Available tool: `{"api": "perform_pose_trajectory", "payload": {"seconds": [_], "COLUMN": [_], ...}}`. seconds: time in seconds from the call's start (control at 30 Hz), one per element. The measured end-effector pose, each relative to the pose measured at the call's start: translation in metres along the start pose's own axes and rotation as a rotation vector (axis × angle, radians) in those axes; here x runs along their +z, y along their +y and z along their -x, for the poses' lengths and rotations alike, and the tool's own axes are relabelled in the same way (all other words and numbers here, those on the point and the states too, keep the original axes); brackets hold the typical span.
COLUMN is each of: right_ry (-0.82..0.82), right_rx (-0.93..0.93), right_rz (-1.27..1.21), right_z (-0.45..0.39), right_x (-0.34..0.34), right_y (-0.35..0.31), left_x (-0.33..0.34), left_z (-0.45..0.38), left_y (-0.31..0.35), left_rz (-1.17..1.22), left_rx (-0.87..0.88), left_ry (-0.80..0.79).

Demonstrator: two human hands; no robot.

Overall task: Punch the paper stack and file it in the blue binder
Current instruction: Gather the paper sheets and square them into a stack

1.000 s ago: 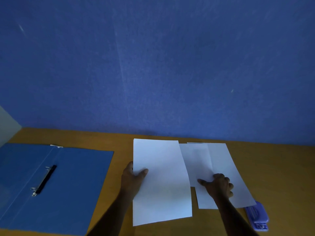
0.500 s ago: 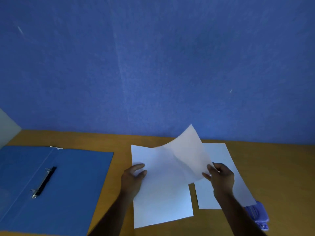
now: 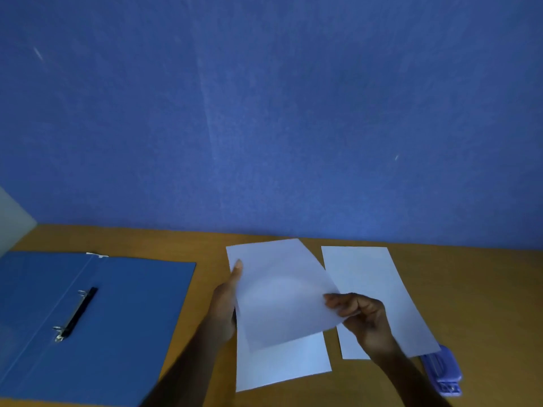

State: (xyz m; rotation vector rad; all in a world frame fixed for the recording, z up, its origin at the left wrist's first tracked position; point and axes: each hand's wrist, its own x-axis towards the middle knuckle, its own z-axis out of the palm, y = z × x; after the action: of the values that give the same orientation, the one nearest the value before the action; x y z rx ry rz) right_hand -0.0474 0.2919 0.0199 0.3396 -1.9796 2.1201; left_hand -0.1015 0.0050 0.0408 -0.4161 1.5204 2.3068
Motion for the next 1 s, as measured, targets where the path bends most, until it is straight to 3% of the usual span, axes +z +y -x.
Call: {"api": "perform_pose_trajectory", "payload": {"seconds": [0.2,0.37,0.47,0.57,0.83,1.0], "right_ry": [-0.123,-0.048,-0.006,-0.176,-0.307,-0.034], "right_rx": [0.037,-0.03,0.189,0.308,0.517,0.492], "right_rz": [0.157,0.717,1.028,1.303,1.355,1.225], "right_z": [0.011,0.021,0.027,0.038,0.04,0.036], "right_x": [-0.005,-0.022,-0.03,-0.043,-0.051,-0.037], "right_y": [0.016,0.035,0.038,0.054,0.064,0.049], "left_x": [-0.008,-0.012,-0.011,-0.014,-0.006,-0.002], "left_z": [-0.005,-0.009,-0.01,-0.013,-0.011,-0.009], "left_y": [-0.004,-0.003,0.0,-0.002,-0.001,-0.004], "left_rz": [-0.048,-0.145,-0.236,-0.296,-0.43,-0.563], "left_rx": [0.042,0.149,0.184,0.234,0.357,0.325], "left_ry": [0.133,0.196,0.235,0.218,0.185,0.222]}}
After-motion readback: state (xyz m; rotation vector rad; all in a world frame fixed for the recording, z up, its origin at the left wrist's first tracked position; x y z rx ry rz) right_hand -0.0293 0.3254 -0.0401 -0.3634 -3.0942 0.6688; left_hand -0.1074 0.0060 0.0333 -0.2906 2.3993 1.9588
